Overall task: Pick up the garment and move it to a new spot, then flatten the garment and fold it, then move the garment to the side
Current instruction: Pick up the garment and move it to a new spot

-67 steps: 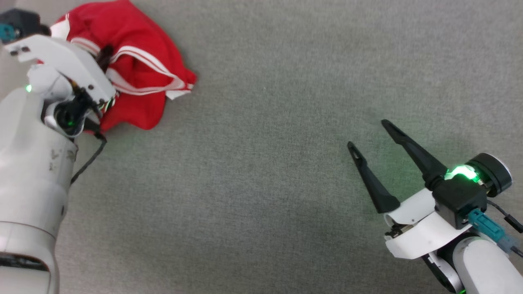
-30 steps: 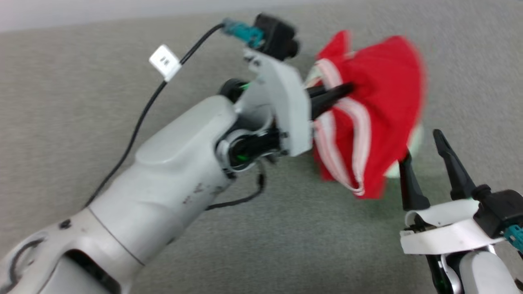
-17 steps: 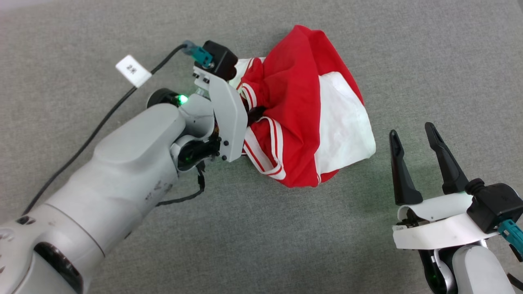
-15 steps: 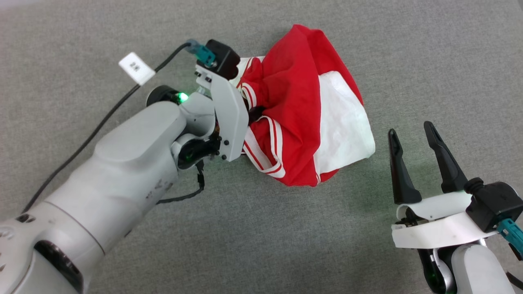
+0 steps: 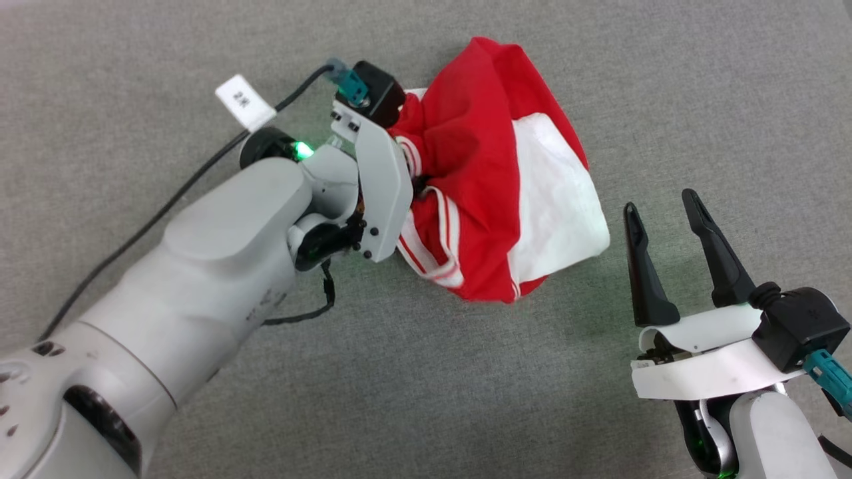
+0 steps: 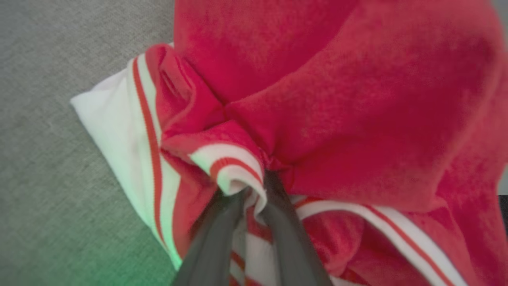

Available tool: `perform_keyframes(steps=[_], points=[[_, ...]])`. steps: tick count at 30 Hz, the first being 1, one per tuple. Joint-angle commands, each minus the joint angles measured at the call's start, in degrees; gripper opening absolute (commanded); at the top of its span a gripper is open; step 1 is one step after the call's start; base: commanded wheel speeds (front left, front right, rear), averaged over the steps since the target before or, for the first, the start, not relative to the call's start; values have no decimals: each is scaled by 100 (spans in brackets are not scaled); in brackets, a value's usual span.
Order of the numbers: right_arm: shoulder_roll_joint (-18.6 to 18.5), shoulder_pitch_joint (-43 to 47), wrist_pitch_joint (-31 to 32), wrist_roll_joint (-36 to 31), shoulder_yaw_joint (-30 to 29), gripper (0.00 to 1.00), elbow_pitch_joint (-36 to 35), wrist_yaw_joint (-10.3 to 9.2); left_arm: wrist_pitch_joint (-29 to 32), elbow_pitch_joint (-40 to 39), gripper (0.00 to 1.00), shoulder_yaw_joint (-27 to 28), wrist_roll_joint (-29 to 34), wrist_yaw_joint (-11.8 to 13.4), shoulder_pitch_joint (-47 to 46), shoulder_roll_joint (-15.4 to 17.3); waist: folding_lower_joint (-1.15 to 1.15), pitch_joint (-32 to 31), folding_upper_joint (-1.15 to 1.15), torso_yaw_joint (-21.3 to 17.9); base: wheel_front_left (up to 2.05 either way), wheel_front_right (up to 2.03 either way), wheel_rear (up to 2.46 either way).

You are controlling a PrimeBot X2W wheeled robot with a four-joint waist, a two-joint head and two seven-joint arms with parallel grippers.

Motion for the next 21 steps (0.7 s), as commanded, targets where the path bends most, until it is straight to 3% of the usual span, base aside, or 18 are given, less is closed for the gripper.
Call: perform_keyframes(steps=[1, 12, 21], points=[[-4, 23, -29, 0, -14, 100, 17, -4, -14, 126, 100, -161, -95, 62, 330, 37, 0, -96, 0, 39, 0, 0, 0], [-238, 375, -29, -79, -46, 100, 163, -4, -1175, -657, 100, 30, -922, 40, 516, 403, 0, -793, 0, 498, 0, 0, 0], [-422, 842, -28, -120, -102, 100, 329, -4, -2505, -1118, 100, 281, -1486, 40, 1682, 859, 0, -1402, 0, 892, 0, 0, 0]])
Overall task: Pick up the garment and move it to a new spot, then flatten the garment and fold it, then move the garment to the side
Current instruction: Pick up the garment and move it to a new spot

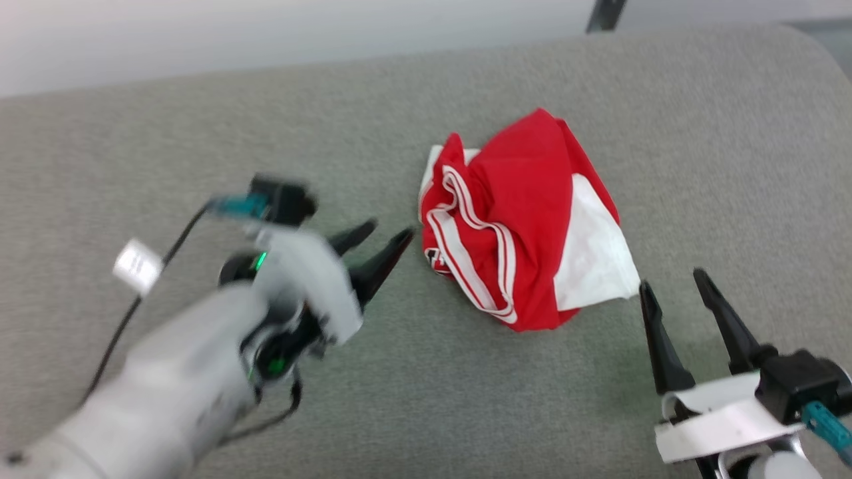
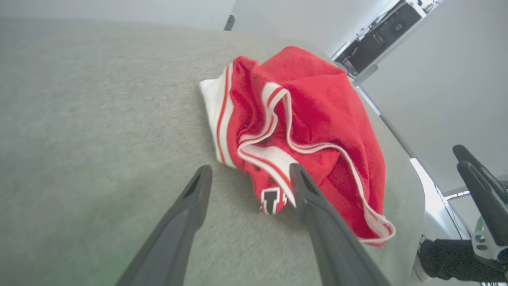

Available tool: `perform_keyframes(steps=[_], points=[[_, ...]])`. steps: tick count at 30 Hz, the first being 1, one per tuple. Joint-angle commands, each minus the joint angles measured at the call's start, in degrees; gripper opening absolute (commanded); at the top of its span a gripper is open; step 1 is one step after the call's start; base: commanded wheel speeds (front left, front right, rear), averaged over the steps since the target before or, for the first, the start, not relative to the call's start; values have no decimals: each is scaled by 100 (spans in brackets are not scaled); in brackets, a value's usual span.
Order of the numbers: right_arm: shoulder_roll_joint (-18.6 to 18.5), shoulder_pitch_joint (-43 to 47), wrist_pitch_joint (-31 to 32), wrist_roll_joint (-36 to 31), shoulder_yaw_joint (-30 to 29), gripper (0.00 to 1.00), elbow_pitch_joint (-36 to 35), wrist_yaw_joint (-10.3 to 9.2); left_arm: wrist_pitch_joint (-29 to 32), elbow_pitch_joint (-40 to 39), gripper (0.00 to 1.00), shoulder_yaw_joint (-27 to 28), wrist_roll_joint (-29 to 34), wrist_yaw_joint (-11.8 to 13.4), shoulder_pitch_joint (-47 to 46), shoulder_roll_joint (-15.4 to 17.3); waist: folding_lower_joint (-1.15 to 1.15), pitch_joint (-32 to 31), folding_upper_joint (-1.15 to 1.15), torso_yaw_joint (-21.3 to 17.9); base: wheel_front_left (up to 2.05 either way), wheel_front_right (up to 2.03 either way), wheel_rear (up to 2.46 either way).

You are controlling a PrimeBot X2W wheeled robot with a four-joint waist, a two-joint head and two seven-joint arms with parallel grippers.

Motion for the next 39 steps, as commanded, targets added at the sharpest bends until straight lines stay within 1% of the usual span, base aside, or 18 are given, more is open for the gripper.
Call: perform_keyframes(steps=[1, 3, 5, 9, 12, 14, 17, 20, 23, 26, 29, 31, 32, 33, 34, 35, 36, 39], points=[[-67, 154, -20, -46, -35, 100, 35, -4, -281, 2, 100, 48, -71, 12, 349, 94, 0, -382, 0, 317, 0, 0, 0], [-102, 312, 26, -68, -87, 100, 36, -5, -584, 46, 100, 5, -6, 12, 694, 162, 0, -510, 0, 430, 0, 0, 0], [-121, 477, 92, -67, -152, 100, -3, -4, -822, 38, 100, 51, -127, 12, 1053, 137, 0, -625, 0, 557, 0, 0, 0], [-164, 813, 242, -69, -276, 100, -123, -5, -1100, 48, 100, 217, -175, 12, 1678, 166, 0, -820, 0, 754, 0, 0, 0], [-167, 1048, 334, -57, -395, 100, -246, -5, -1167, 3, 100, 523, -88, 24, 2138, 191, 0, -955, 0, 871, 0, 0, 0], [-162, 1209, 413, -54, -481, 100, -331, -5, -1174, -76, 100, 1041, 166, 127, 2423, 230, 0, -1041, 0, 934, 0, 0, 0], [-155, 1438, 505, -49, -582, 100, -440, -5, -1166, -363, 100, 1848, 861, 413, 3099, 206, 0, -1165, 0, 971, 0, 0, 0], [-205, 1646, 589, -39, -687, 100, -525, -5, -1168, -880, 100, 2781, 1710, 728, 3823, 164, 0, -1268, 0, 951, 0, 0, 0], [-227, 1848, 636, 9, -838, 100, -598, -5, -1168, -1452, 100, 3667, 2596, 1022, 4641, 25, 0, -1374, 0, 940, 0, 0, 0], [-206, 1996, 673, 36, -976, 100, -667, -5, -1169, -2056, 100, 4409, 3535, 1222, 5354, -213, 0, -1453, 0, 921, 0, 0, 0], [-163, 2083, 683, 85, -1051, 100, -743, -5, -1170, -2556, 100, 5041, 4291, 1266, 5979, -485, 0, -1480, 0, 901, 0, 0, 0], [-136, 2082, 717, 93, -1055, 100, -802, -4, -1170, -2828, 100, 5356, 4746, 1215, 6278, -644, 0, -1487, 0, 886, 0, 0, 0], [-136, 2082, 717, 93, -1055, 100, -802, -4, -1170, -2828, 100, 5356, 4746, 1215, 6278, -644, 0, -1487, 0, 886, 0, 0, 0], [-120, 2049, 733, 114, -1041, 100, -854, -5, -1169, -3091, 100, 5660, 5068, 1179, 6514, -845, 0, -1496, 0, 873, 0, 0, 0], [-114, 2023, 739, 120, -1033, 100, -877, -5, -1170, -3221, 100, 5808, 5309, 1165, 6613, -888, 0, -1502, 0, 866, 0, 0, 0], [-102, 1993, 734, 132, -1017, 100, -899, -5, -1170, -3356, 100, 5928, 5485, 1152, 6678, -958, 0, -1506, 0, 859, 0, 0, 0], [-102, 1993, 734, 132, -1017, 100, -899, -5, -1170, -3356, 100, 5928, 5485, 1152, 6678, -958, 0, -1506, 0, 859, 0, 0, 0], [-91, 1970, 766, 145, -1006, 100, -902, -5, -1170, -3557, 100, 6147, 5873, 1078, 6891, -1184, 0, -1529, 0, 859, 0, 0, 0]])
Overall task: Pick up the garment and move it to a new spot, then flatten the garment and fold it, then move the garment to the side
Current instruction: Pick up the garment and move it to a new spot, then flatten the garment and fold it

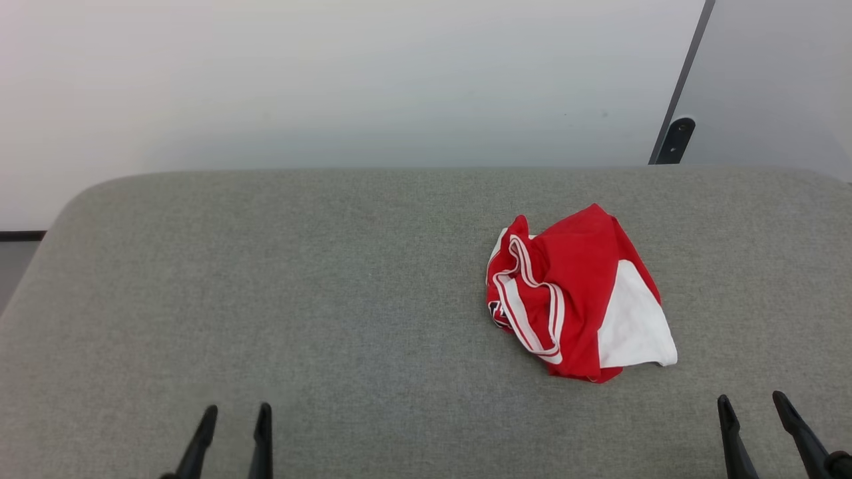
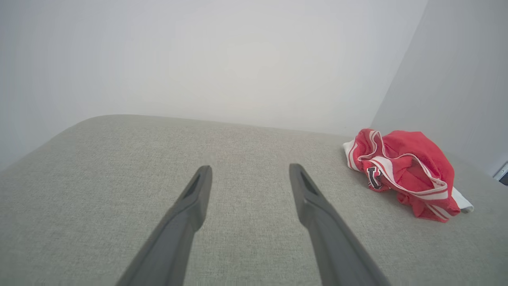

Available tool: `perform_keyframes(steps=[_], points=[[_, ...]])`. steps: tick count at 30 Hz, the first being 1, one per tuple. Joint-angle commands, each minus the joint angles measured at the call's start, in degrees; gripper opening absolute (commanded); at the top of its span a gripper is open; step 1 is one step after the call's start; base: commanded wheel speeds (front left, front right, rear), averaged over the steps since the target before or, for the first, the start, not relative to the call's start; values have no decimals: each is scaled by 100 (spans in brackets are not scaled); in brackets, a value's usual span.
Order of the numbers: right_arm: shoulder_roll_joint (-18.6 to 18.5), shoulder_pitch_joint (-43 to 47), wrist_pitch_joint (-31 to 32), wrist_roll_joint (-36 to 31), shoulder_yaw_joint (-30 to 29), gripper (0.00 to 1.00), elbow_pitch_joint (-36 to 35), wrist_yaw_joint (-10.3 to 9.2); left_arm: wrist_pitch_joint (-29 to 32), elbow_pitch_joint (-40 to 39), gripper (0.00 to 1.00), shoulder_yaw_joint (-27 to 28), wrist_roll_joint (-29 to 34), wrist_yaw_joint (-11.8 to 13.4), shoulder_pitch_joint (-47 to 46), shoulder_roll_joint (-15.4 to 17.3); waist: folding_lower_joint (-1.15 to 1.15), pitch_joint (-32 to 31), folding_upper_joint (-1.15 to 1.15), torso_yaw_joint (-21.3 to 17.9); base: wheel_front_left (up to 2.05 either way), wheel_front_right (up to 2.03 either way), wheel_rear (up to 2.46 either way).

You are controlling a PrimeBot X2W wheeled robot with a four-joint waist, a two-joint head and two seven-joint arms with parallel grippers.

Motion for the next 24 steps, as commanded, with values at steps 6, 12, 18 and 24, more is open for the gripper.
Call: perform_keyframes(steps=[6, 12, 18, 24], points=[[28, -75, -15, 73, 77, 100, 88, -4, 0, 55, 100, 180, 478, -253, 223, -283, 0, -18, 0, -5, 0, 0, 0], [22, -74, -43, 82, 90, 100, 125, -5, 0, 119, 100, 363, 725, -454, 226, -485, 0, -15, 0, 1, 0, 0, 0], [21, -82, -52, 80, 104, 100, 156, -5, 0, 164, 100, 478, 899, -630, 249, -641, 0, -33, 0, 29, 0, 0, 0], [-12, -300, 240, 131, 168, 100, 266, -4, 0, 139, 100, 508, 1010, -738, 155, -780, 0, -14, 0, 88, 0, 0, 0]])
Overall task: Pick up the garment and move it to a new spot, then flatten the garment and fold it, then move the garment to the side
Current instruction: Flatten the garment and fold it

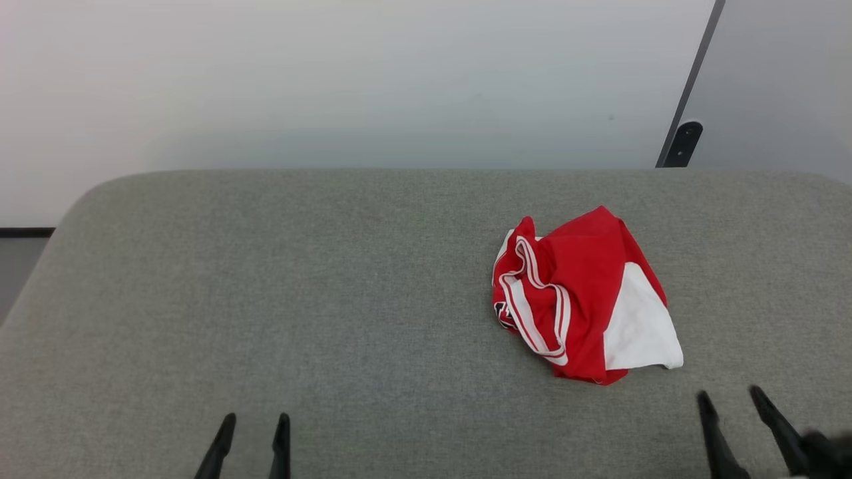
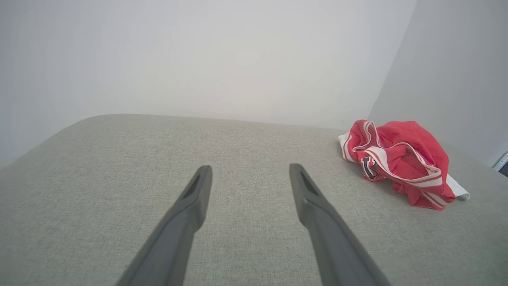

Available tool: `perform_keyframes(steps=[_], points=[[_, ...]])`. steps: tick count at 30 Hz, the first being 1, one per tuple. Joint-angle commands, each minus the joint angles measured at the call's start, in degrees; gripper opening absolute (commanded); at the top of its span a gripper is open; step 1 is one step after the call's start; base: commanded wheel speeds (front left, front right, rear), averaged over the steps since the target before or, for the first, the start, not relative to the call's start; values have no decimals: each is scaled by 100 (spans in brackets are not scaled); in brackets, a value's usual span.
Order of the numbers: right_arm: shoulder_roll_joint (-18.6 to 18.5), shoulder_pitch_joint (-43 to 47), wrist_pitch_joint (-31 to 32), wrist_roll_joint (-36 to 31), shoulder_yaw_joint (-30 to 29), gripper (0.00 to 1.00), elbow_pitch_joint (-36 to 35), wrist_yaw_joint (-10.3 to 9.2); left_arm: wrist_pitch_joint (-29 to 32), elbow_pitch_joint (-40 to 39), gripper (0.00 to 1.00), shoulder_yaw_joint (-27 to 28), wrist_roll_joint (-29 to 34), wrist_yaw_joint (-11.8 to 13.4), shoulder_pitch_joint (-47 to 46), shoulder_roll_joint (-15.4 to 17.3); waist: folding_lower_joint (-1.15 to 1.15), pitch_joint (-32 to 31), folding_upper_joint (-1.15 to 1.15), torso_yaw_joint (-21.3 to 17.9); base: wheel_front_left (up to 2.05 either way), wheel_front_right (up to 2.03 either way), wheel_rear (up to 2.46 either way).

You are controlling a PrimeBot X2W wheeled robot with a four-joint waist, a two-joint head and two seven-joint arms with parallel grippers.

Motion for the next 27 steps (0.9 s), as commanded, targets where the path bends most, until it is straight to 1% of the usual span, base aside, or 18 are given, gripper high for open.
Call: perform_keyframes(steps=[1, 4, 6, 9, 12, 14, 16, 17, 20, 24, 27], points=[[-102, -230, 230, 32, 94, 100, 45, -6, 0, -23, 100, 10, 52, -29, -64, -46, 0, 36, 0, 10, 0, 0, 0], [-385, -802, 893, 123, 308, 100, 130, -5, 0, -16, 100, -22, 60, -79, -141, -134, 0, 169, 0, 20, 0, 0, 0], [-598, -1303, 1413, 296, 459, 100, 180, -5, 0, 15, 100, -55, 98, -118, -240, -173, 0, 306, 0, 40, 0, 0, 0], [-1057, -2041, 2375, 485, 673, 100, 381, -7, 0, 51, 100, -96, 143, -168, -431, -222, 0, 521, 0, 99, 0, 0, 0], [-1374, -2565, 3538, 791, 904, 100, 734, -5, 0, 94, 100, -128, 162, -217, -620, -260, 0, 725, 0, 169, 0, 0, 0], [-1495, -2855, 4224, 1036, 878, 100, 917, -6, 0, 117, 100, -161, 177, -247, -743, -290, 0, 864, 0, 230, 0, 0, 0], [-1642, -3024, 4709, 1131, 934, 100, 1068, -6, 0, 156, 100, -190, 196, -276, -846, -312, 0, 990, 0, 301, 0, 0, 0], [-1673, -3066, 4892, 1187, 963, 100, 1121, -6, 0, 168, 100, -195, 194, -284, -892, -324, 0, 1066, 0, 328, 0, 0, 0], [-1761, -3218, 5172, 1251, 951, 100, 1257, -6, 0, 212, 100, -215, 203, -308, -1020, -368, 0, 1272, 0, 397, 0, 0, 0], [-1743, -3419, 5286, 1278, 927, 100, 1394, -6, 0, 243, 100, -232, 201, -334, -1186, -408, 0, 1537, 0, 475, 0, 0, 0], [-1790, -3498, 5326, 1231, 1084, 100, 1507, -6, 0, 269, 100, -257, 218, -344, -1313, -443, 0, 1668, 0, 531, 0, 0, 0]])
